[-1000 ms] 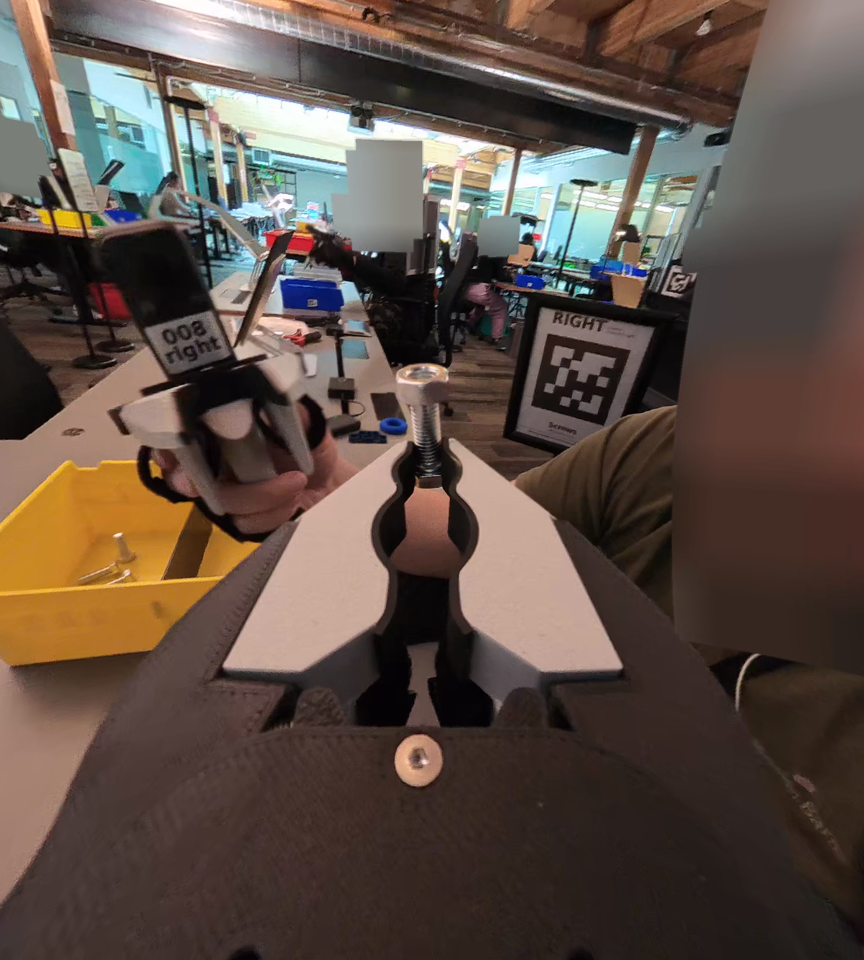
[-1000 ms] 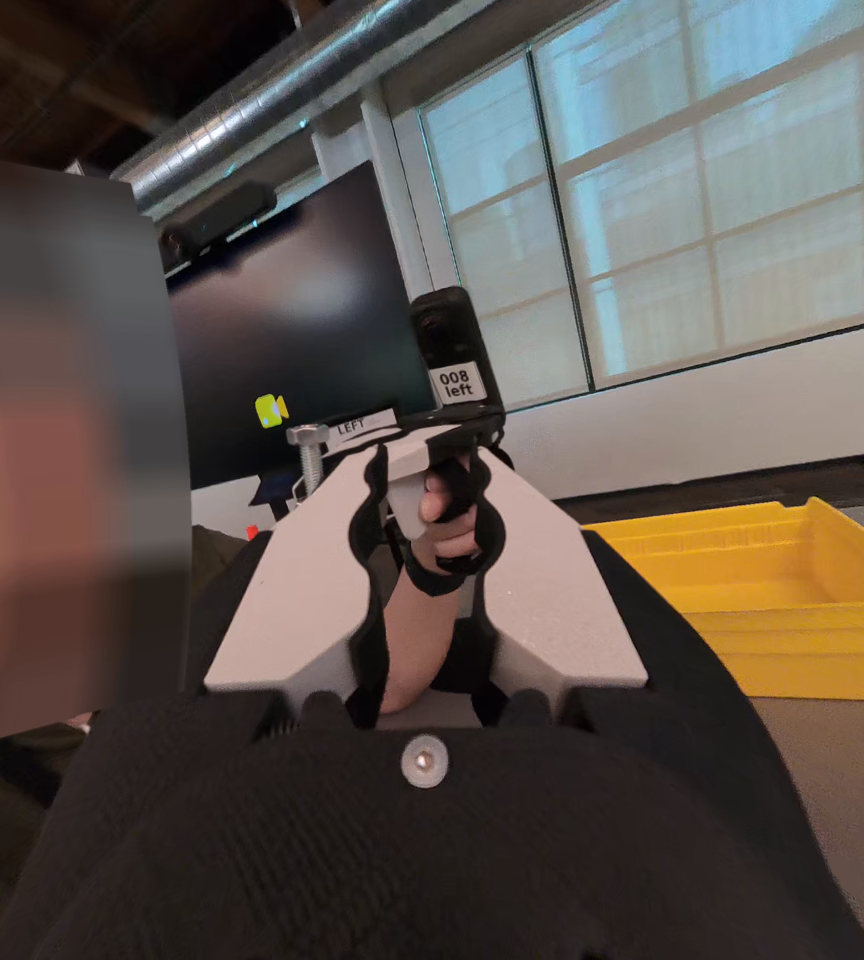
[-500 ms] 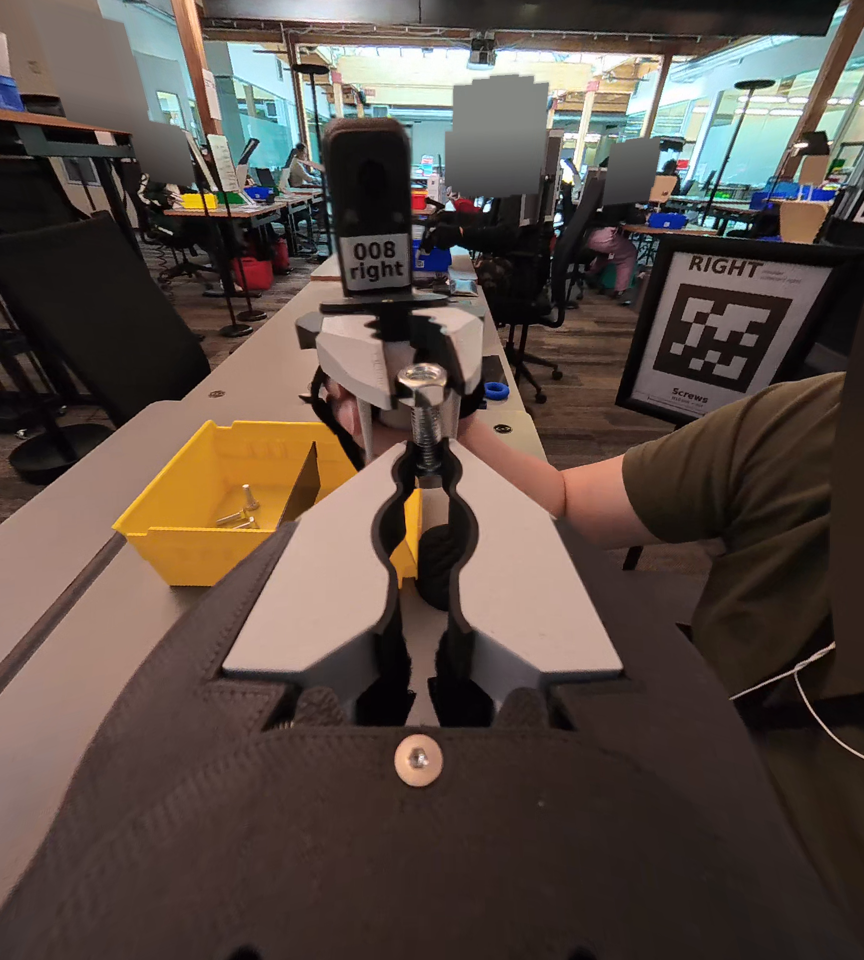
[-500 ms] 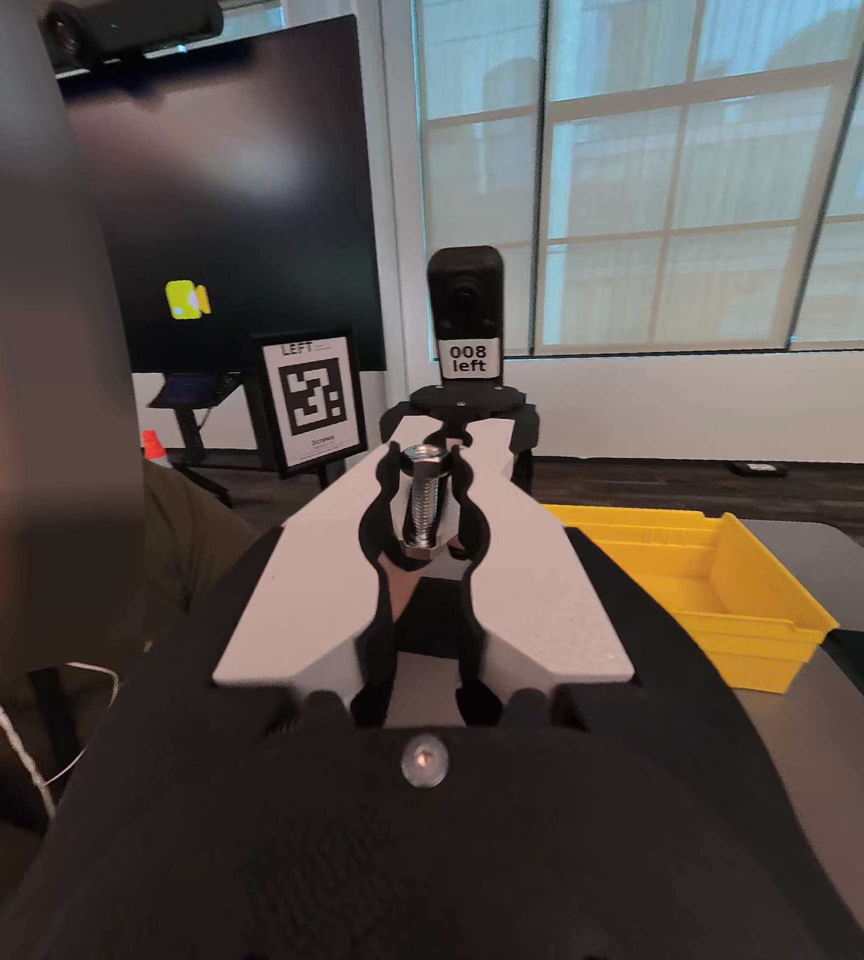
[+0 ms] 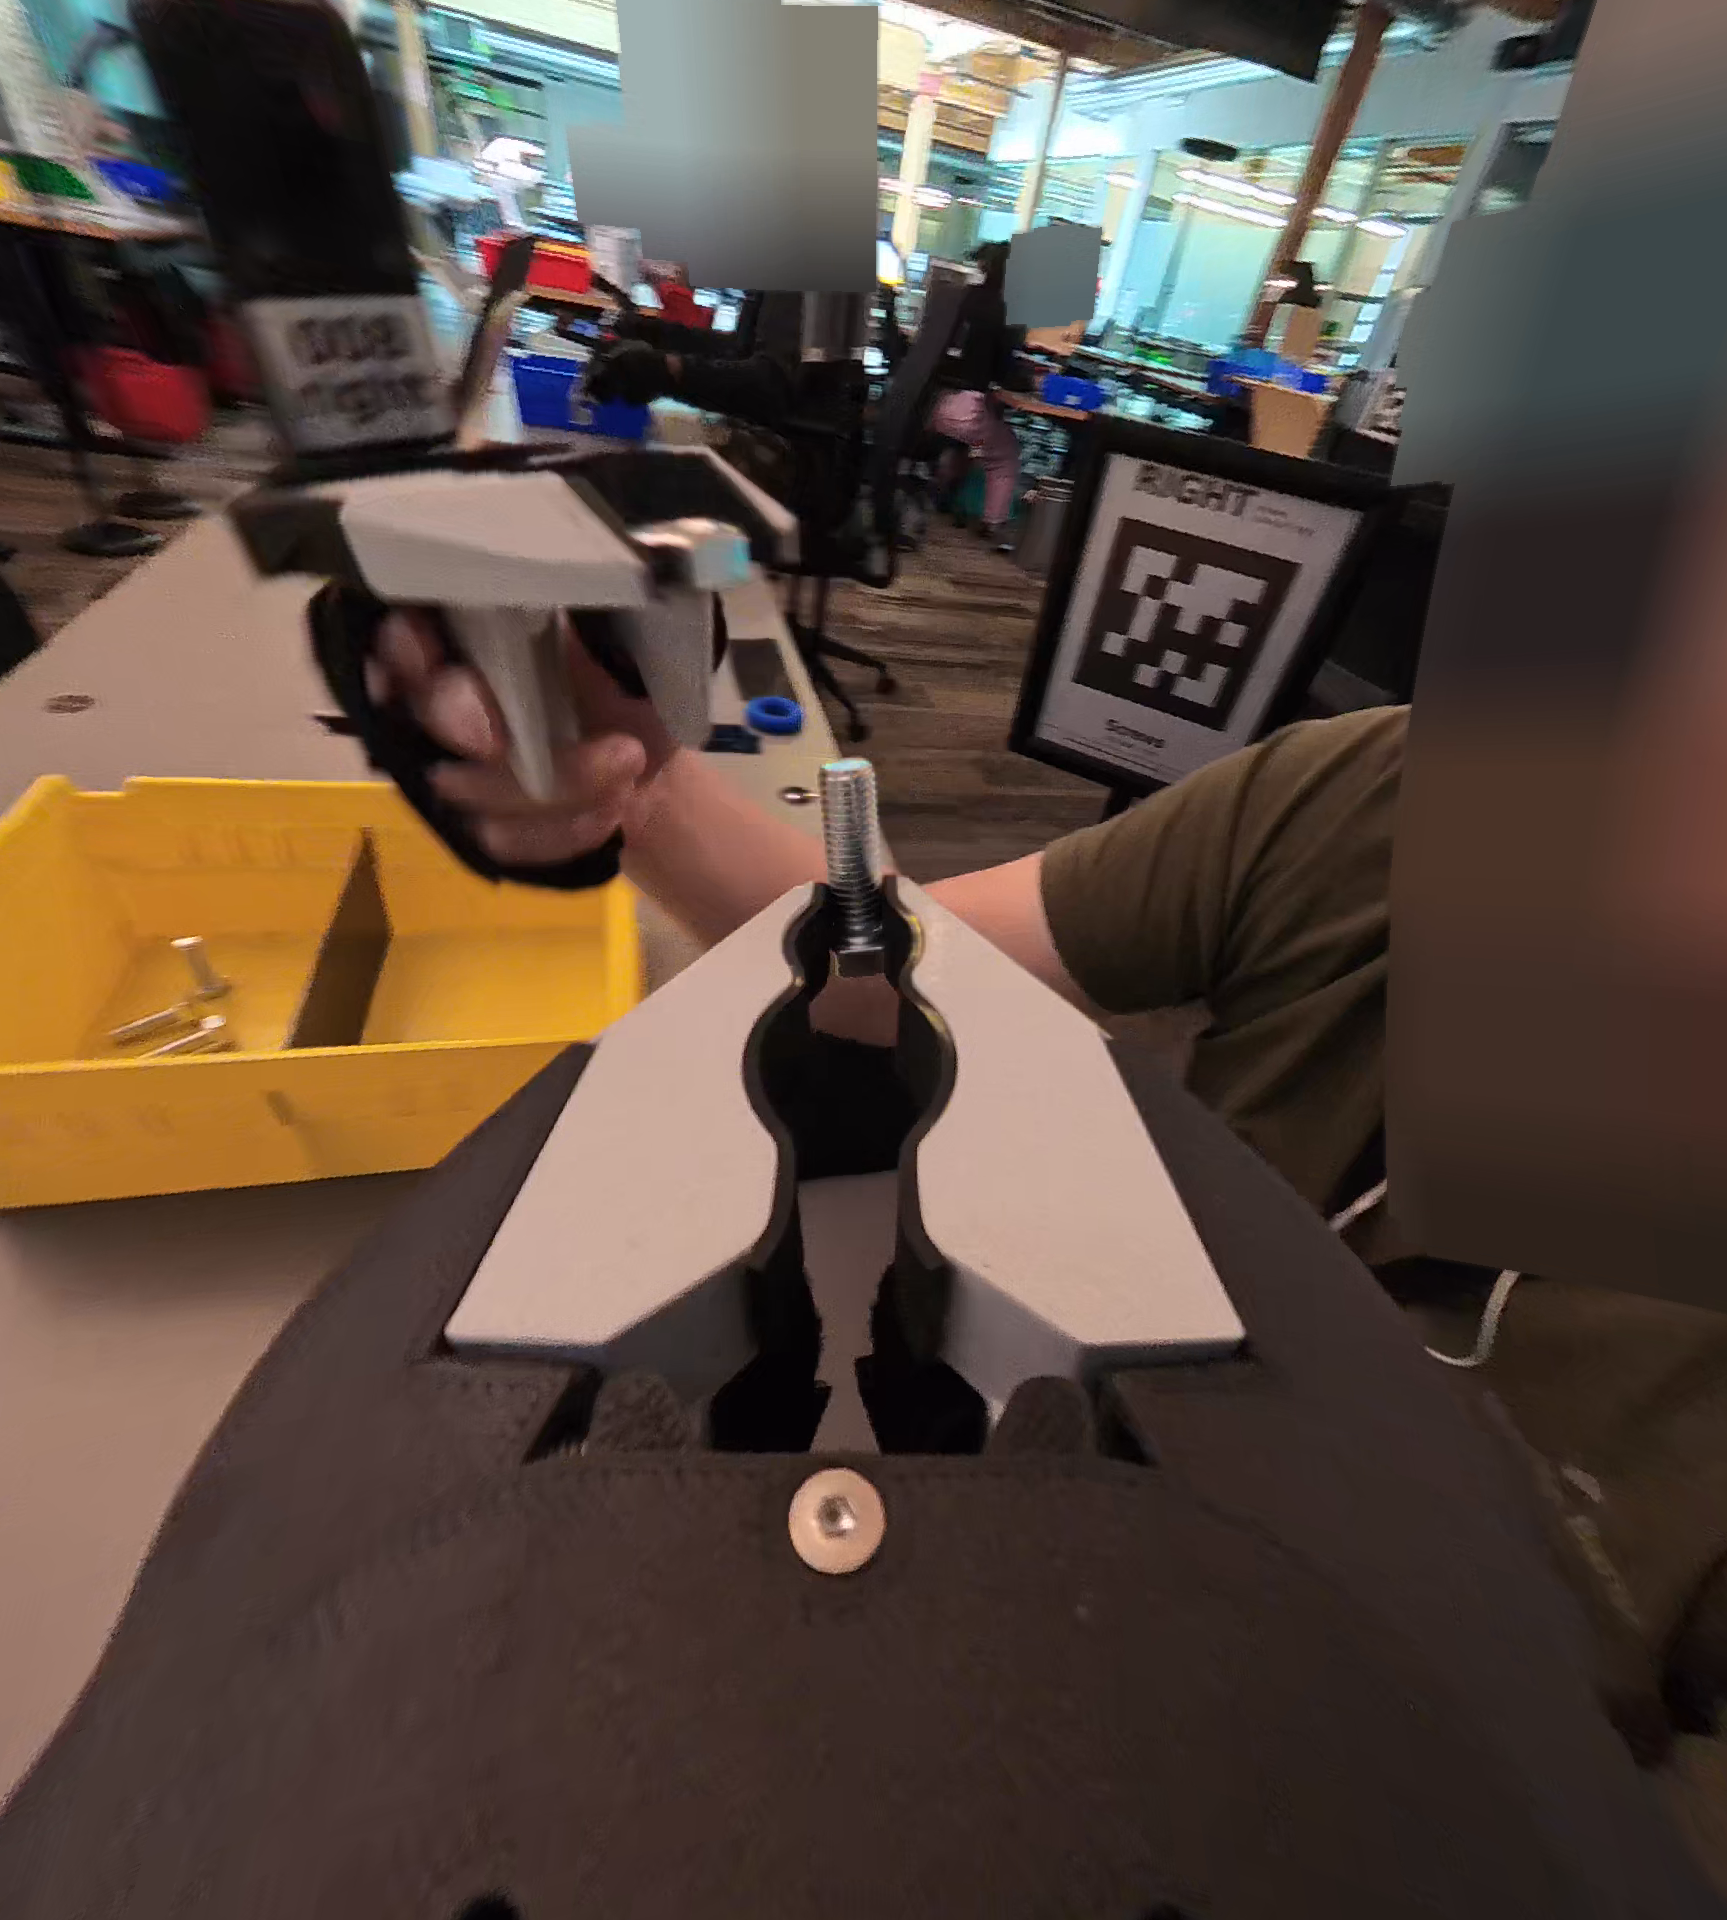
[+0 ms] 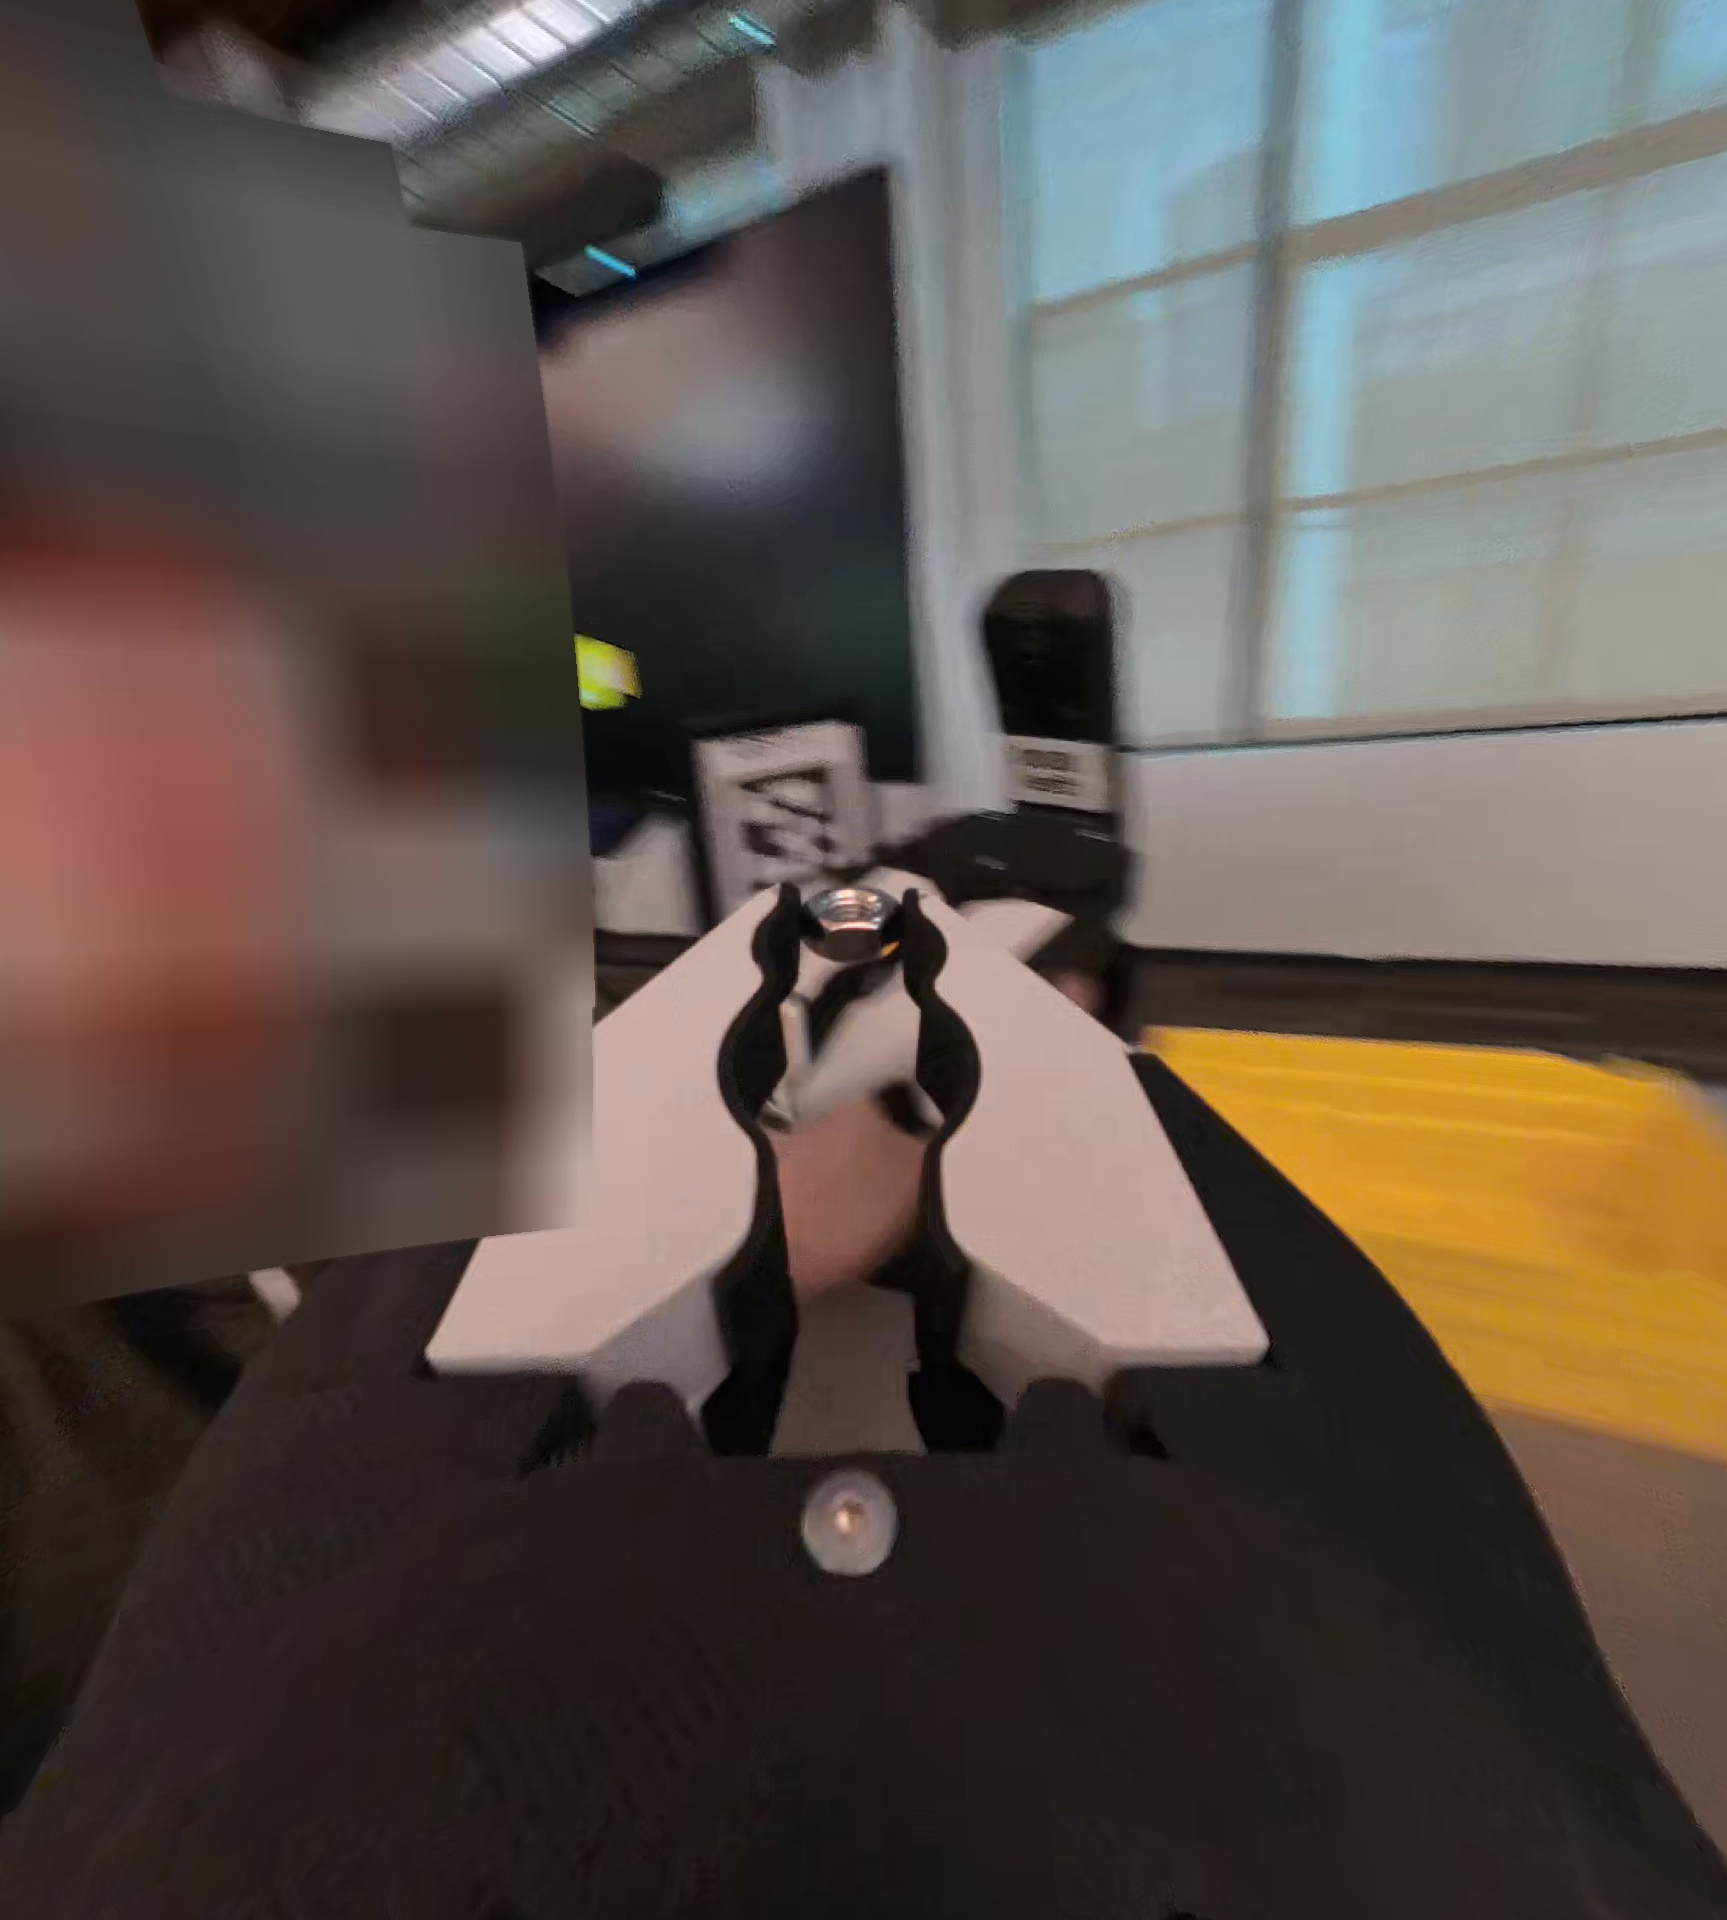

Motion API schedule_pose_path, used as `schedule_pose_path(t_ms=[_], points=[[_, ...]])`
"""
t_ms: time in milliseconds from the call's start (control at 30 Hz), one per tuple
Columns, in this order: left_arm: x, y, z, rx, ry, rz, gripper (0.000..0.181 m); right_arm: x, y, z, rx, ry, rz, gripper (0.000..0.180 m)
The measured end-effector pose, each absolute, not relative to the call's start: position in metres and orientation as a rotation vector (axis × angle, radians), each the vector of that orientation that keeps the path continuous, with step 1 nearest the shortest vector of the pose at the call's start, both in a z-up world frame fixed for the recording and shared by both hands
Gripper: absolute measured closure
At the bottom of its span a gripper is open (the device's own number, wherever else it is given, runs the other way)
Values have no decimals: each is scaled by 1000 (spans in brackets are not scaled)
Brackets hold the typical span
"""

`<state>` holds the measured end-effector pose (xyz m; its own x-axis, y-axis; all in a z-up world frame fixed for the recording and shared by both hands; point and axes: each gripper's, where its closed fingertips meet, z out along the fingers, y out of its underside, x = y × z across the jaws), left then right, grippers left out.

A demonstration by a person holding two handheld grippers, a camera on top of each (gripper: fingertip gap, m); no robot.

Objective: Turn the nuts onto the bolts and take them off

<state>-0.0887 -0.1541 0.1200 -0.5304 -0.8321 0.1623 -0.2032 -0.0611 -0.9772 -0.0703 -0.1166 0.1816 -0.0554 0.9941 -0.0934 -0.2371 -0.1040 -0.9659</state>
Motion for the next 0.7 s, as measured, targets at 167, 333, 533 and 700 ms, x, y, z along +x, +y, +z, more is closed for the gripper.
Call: schedule_pose_path(t_ms=[167,333,533,700], points=[[-100,-130,129,-1146,1597,-1509,173,60,-42,122,-1597,-792,346,162],[-108,-127,133,-1129,1587,-1482,173,119,-73,0,-2119,-971,228,161],[-102,-125,124,-1168,1610,-1477,173,142,-80,-89,-2582,-952,362,160],[-97,-126,119,-1184,1630,-1465,173,140,-68,-93,-2591,-847,467,146]])
